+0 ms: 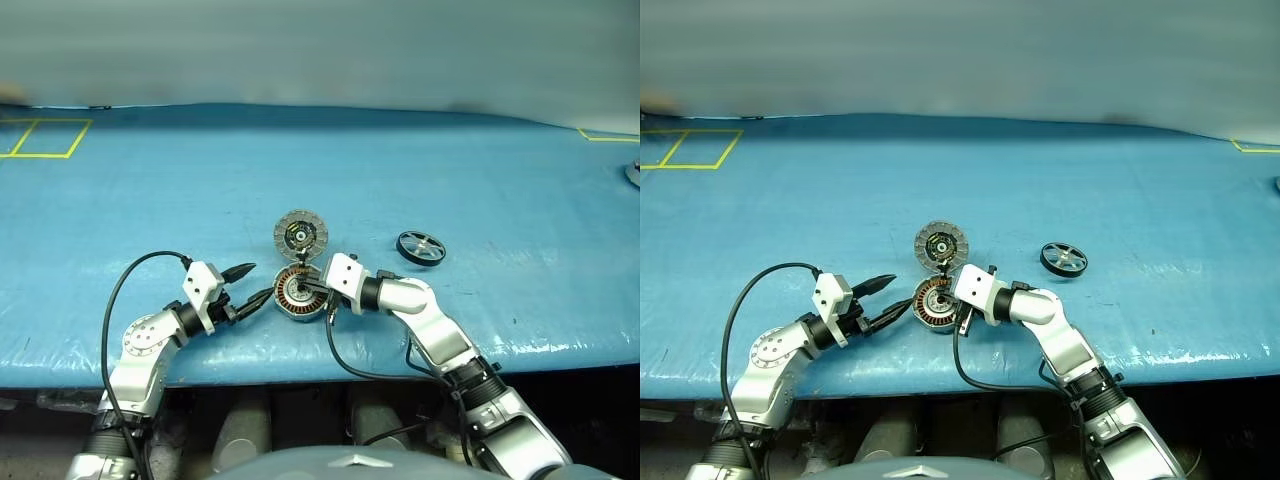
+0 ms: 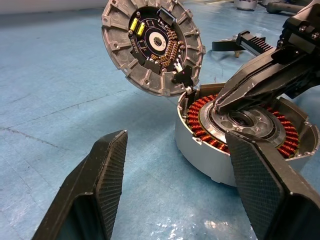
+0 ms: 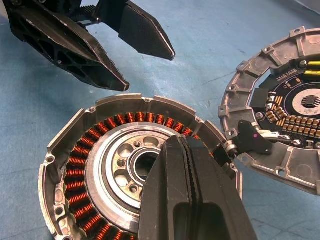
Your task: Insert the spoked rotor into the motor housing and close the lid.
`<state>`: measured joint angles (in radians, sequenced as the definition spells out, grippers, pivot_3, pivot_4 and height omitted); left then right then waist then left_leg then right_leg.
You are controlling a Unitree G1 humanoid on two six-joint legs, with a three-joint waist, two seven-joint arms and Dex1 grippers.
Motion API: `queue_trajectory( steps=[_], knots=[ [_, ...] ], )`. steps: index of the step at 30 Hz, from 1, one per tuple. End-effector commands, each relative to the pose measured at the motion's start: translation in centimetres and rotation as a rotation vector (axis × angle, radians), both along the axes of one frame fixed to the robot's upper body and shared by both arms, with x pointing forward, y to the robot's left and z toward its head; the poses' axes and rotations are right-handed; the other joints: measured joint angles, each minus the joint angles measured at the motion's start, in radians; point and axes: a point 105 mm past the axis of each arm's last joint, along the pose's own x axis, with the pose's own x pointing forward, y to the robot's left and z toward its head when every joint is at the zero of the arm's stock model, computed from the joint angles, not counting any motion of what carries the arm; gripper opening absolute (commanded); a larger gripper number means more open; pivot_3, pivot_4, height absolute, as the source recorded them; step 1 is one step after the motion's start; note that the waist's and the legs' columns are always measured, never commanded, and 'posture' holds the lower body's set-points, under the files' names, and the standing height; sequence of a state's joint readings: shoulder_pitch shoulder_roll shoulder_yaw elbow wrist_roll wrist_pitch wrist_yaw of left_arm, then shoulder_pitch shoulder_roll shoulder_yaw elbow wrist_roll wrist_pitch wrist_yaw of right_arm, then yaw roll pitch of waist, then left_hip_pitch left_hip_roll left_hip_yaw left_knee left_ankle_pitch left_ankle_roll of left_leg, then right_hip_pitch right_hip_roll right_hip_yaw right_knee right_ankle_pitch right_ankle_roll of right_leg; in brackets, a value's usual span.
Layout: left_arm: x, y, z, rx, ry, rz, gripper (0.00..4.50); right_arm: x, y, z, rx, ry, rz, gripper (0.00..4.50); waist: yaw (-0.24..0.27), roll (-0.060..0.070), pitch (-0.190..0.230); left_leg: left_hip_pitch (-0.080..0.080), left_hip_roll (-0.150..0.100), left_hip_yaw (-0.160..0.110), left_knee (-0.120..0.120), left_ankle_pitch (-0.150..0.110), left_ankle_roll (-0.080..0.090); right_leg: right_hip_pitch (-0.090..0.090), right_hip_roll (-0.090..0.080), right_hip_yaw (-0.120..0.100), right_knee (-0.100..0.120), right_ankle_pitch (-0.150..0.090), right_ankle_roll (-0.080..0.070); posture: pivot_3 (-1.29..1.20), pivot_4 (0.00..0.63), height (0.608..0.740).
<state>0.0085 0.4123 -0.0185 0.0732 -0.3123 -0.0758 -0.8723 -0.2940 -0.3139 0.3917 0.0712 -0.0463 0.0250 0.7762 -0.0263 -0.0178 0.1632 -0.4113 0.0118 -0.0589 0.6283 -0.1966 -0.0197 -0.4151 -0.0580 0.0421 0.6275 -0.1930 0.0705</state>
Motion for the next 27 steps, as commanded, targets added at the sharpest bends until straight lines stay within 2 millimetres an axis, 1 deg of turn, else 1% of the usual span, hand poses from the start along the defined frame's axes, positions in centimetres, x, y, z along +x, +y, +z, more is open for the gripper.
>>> queue_trajectory(
  steps=[1,5,9,13,18,23,27],
  knots=[
    [0.3,0.1,1.0,0.011,-0.054,0.001,3.32,-0.6,0.1,-0.1,-0.080,-0.043,0.049,0.02,0.000,0.000,0.000,0.000,0.000,0.000,0.000,0.000,0.000,0.000,0.000,0.000,0.000,0.000,0.000,0.00,0.150,0.740],
    [0.4,0.1,1.0,0.012,-0.055,0.003,3.32,-0.9,0.3,0.2,-0.098,-0.071,0.065,0.02,0.000,0.000,0.000,0.000,0.000,0.000,0.000,0.000,0.000,0.000,0.000,0.000,0.000,0.000,0.000,0.00,0.150,0.740],
    [0.4,0.1,0.9,0.012,-0.054,0.006,3.32,-0.5,0.5,1.1,-0.066,-0.093,0.038,0.02,0.000,0.000,0.000,0.000,0.000,0.000,0.000,0.000,0.000,0.000,0.000,0.000,0.000,0.000,0.000,0.00,0.150,0.740],
    [0.4,0.0,0.8,0.012,-0.054,0.008,3.32,-0.5,0.5,0.5,-0.115,-0.096,0.050,0.02,0.000,0.000,0.000,0.000,0.000,0.000,0.000,0.000,0.000,0.000,0.000,0.000,0.000,0.000,0.000,0.00,0.150,0.740],
    [0.6,0.0,0.9,0.011,-0.062,0.013,3.32,-0.4,0.1,-0.6,-0.218,-0.123,0.066,0.02,-0.001,0.000,0.000,0.001,0.000,0.000,0.000,0.000,0.000,0.000,0.000,0.000,0.000,0.000,0.000,0.00,0.150,0.740],
    [0.9,0.2,1.0,0.012,-0.067,0.025,3.32,-1.1,-0.1,-0.9,-0.243,-0.129,0.095,0.02,0.000,0.000,0.000,0.001,0.000,0.000,0.000,0.000,0.000,0.001,0.000,0.000,0.000,0.000,0.000,0.00,0.150,0.740],
    [1.2,0.2,1.1,0.020,-0.071,0.019,3.32,-1.3,-0.7,-1.3,-0.327,-0.179,0.110,0.02,0.002,0.000,0.000,0.001,0.000,0.000,0.000,0.000,0.000,0.001,0.000,0.000,0.000,0.000,0.000,0.00,0.150,0.740]
  ],
)
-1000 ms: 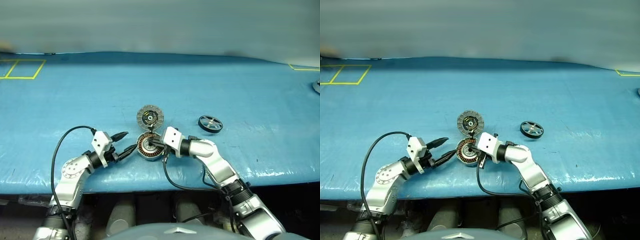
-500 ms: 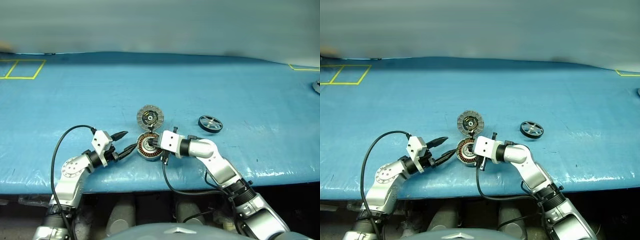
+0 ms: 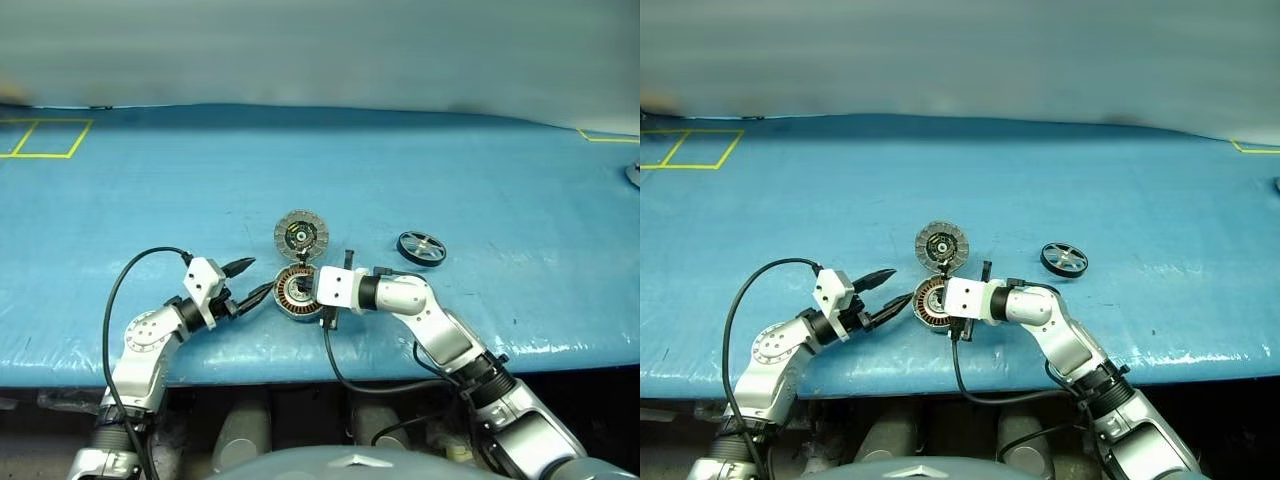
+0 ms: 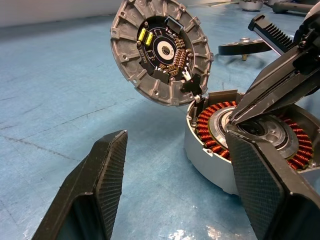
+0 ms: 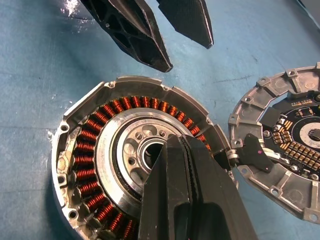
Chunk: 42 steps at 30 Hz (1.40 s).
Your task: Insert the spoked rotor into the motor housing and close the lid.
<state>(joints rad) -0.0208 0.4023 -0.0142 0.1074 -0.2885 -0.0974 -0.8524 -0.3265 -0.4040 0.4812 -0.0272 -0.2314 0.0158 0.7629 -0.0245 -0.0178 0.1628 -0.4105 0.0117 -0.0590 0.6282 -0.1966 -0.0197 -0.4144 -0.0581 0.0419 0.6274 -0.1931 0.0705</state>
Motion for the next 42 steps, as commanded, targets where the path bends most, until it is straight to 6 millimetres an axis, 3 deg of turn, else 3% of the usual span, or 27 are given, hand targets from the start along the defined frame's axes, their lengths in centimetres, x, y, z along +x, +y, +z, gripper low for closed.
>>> queue_trajectory(
  steps=[1,9,19,26,32,35,39,42],
  knots=[
    [0.5,-0.1,1.0,0.007,-0.050,-0.009,3.32,-0.9,-0.7,-1.7,-0.113,-0.003,0.027,0.02,0.001,0.000,0.000,0.000,0.000,0.000,0.000,0.000,0.000,0.000,0.000,0.000,0.000,0.000,0.000,0.00,0.150,0.740],
    [0.6,-0.5,0.8,0.006,-0.047,-0.022,3.32,-1.1,-0.7,-1.5,-0.127,-0.031,0.023,0.02,0.004,-0.001,-0.001,0.000,0.000,0.000,0.000,0.000,0.000,0.001,0.000,0.000,0.000,0.000,0.000,0.00,0.150,0.740],
    [0.8,-0.5,0.4,0.005,-0.029,-0.014,3.32,-1.1,0.5,3.0,0.079,-0.085,0.004,0.02,0.004,0.000,0.000,-0.001,0.000,0.000,0.000,0.000,0.000,0.000,0.000,0.000,0.000,0.000,0.000,0.00,0.150,0.740],
    [0.8,-1.1,0.7,-0.022,-0.043,-0.030,3.32,-0.3,-1.0,5.9,0.142,-0.119,-0.094,0.02,0.004,0.000,0.000,-0.001,0.000,0.000,0.000,0.000,0.000,-0.001,0.000,0.000,0.000,0.000,0.000,0.00,0.150,0.740],
    [0.5,-1.7,0.9,-0.039,-0.046,-0.052,3.32,1.8,-8.0,6.0,-0.011,-0.089,-0.308,0.02,0.012,0.000,0.000,-0.002,-0.001,0.000,0.000,0.000,0.000,-0.001,-0.001,0.000,-0.001,0.000,0.000,0.00,0.150,0.740],
    [0.3,-1.9,0.5,-0.043,-0.038,-0.054,3.32,3.7,-14.5,7.4,-0.129,-0.165,-0.526,0.38,0.012,0.000,0.000,-0.002,-0.001,0.000,0.000,0.000,0.000,-0.002,-0.001,0.000,-0.001,0.000,0.000,0.00,0.150,0.740],
    [0.1,-2.2,0.2,-0.048,-0.032,-0.054,3.32,5.0,-18.4,8.2,-0.243,-0.251,-0.672,1.49,0.011,0.000,0.000,-0.002,-0.001,0.001,-0.001,0.000,0.000,-0.002,-0.001,0.000,-0.001,0.000,0.000,0.00,0.150,0.740],
    [0.1,-2.3,0.2,-0.050,-0.031,-0.054,3.32,4.8,-19.3,7.4,-0.279,-0.191,-0.697,1.49,0.010,0.000,0.000,-0.002,-0.001,0.001,-0.001,0.000,0.000,-0.002,-0.001,0.000,-0.001,0.000,0.000,0.00,0.150,0.740]
  ],
)
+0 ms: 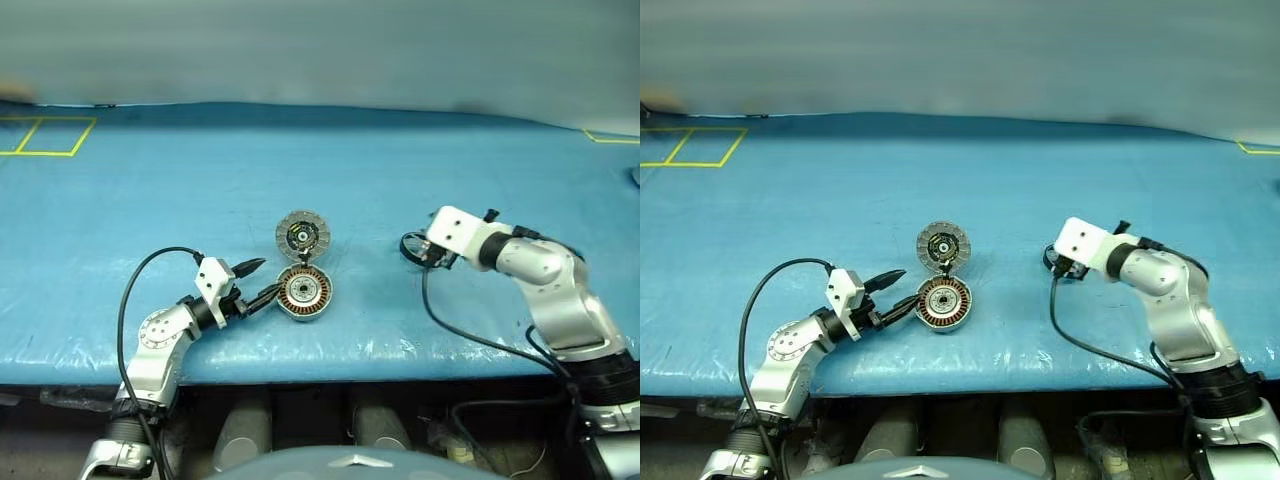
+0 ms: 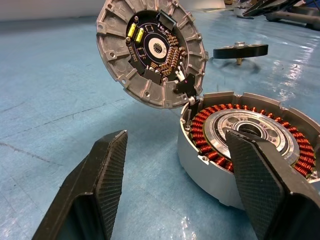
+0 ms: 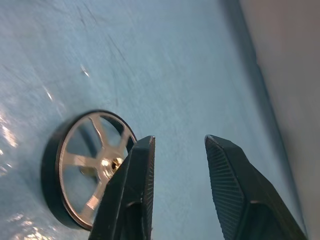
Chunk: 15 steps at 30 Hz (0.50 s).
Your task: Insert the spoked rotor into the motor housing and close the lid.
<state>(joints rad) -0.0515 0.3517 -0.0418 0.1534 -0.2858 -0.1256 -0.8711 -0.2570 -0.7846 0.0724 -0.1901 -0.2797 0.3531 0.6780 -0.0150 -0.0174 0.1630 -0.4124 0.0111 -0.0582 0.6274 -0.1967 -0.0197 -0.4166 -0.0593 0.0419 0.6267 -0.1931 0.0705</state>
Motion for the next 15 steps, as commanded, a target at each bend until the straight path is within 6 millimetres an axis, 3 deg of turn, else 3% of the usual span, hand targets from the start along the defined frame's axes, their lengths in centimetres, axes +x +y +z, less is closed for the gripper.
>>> queue_trajectory(
  steps=[1,15],
  knots=[
    [-0.2,-0.6,0.4,-0.005,-0.029,-0.013,3.32,-0.1,-0.6,0.2,-0.001,0.029,-0.027,1.49,0.001,0.000,0.000,0.000,0.000,0.000,0.000,0.000,0.000,0.000,0.000,0.000,0.000,0.000,0.000,0.00,0.150,0.740],
    [-0.6,-0.2,0.1,0.005,-0.023,0.005,3.32,-1.7,-1.2,-2.9,0.069,0.205,-0.083,1.49,0.002,0.000,0.000,0.000,0.000,0.000,0.001,0.000,0.000,0.001,0.000,0.000,0.000,0.000,0.000,0.00,0.150,0.740]
  ],
)
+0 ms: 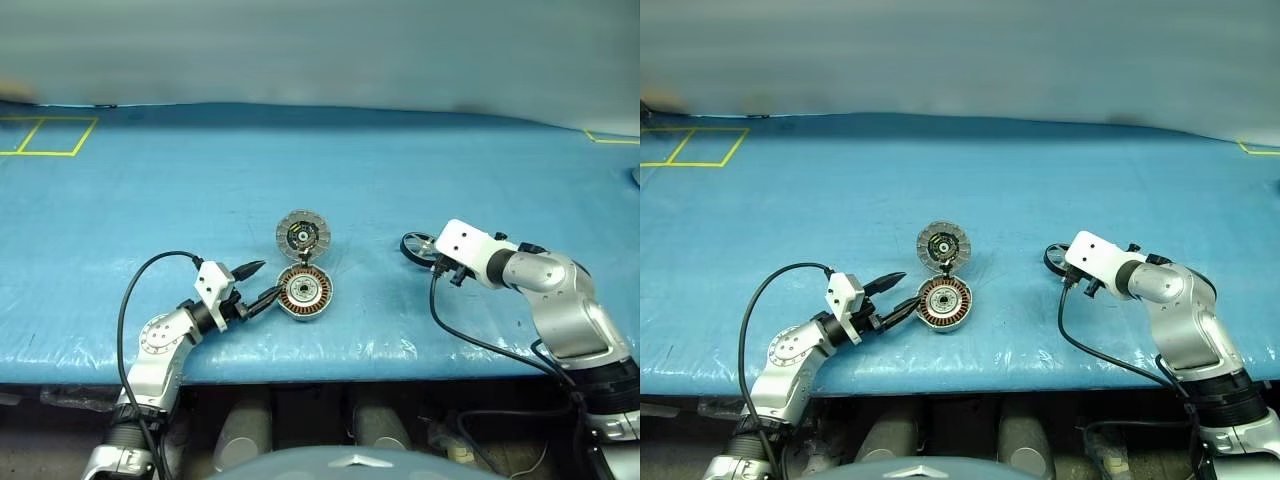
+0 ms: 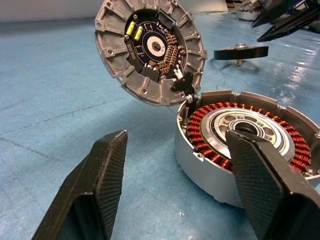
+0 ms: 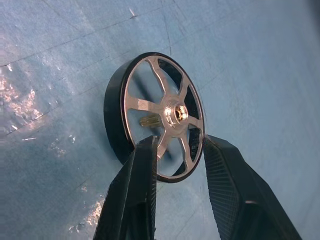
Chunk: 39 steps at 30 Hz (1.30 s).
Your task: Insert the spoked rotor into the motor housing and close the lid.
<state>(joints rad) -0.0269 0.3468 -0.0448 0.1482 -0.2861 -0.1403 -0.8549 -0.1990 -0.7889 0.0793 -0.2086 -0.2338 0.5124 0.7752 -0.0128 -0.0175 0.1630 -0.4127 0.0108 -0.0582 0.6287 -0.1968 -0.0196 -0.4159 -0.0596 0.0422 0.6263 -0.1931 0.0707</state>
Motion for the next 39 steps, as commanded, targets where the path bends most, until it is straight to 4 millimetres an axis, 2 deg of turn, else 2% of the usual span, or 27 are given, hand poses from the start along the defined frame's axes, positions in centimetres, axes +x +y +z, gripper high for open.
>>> queue_trajectory(
  steps=[1,8,13,27,31,39],
  knots=[
    [-0.2,-0.2,0.5,0.012,-0.027,-0.012,3.32,0.1,-0.4,0.1,0.006,-0.010,-0.025,1.49,0.000,0.000,0.000,0.000,0.000,0.000,0.000,0.000,0.000,0.000,0.000,0.000,0.000,0.000,0.000,0.00,0.150,0.740],
    [-0.2,-0.2,0.4,0.019,-0.027,-0.011,3.32,0.5,-0.7,-1.6,0.044,0.017,-0.074,1.49,0.000,0.000,0.000,0.000,0.000,0.000,0.000,0.000,0.000,0.000,0.000,0.000,0.000,0.000,0.000,0.00,0.150,0.740],
    [-0.3,-0.1,0.4,0.025,-0.023,-0.015,3.32,0.6,0.0,-2.7,0.089,0.033,-0.076,1.49,-0.002,0.000,0.000,0.001,0.000,0.000,0.000,0.000,0.000,0.001,0.000,0.000,0.000,0.000,0.000,0.00,0.150,0.740],
    [-0.5,-0.1,0.1,0.033,-0.011,-0.015,3.32,0.9,1.2,-2.7,0.111,-0.017,-0.058,1.49,-0.008,0.000,0.000,0.001,0.000,0.000,0.000,0.000,0.000,0.001,0.000,0.000,0.000,0.000,0.000,0.00,0.150,0.740],
    [-0.6,-0.2,0.0,0.030,-0.005,-0.022,3.32,1.6,1.4,-2.8,0.077,-0.045,-0.013,1.49,-0.009,0.000,0.000,0.001,0.000,0.000,0.000,0.000,0.000,0.001,0.000,0.000,0.000,0.000,0.000,0.00,0.150,0.740],
    [-0.6,-0.3,0.0,0.031,-0.002,-0.023,3.32,1.9,2.5,-5.1,-0.005,0.045,0.138,1.49,-0.015,-0.002,-0.002,0.003,0.001,0.000,0.000,0.000,0.000,0.003,0.000,0.000,0.000,0.000,0.000,0.00,0.150,0.740]
  ],
)
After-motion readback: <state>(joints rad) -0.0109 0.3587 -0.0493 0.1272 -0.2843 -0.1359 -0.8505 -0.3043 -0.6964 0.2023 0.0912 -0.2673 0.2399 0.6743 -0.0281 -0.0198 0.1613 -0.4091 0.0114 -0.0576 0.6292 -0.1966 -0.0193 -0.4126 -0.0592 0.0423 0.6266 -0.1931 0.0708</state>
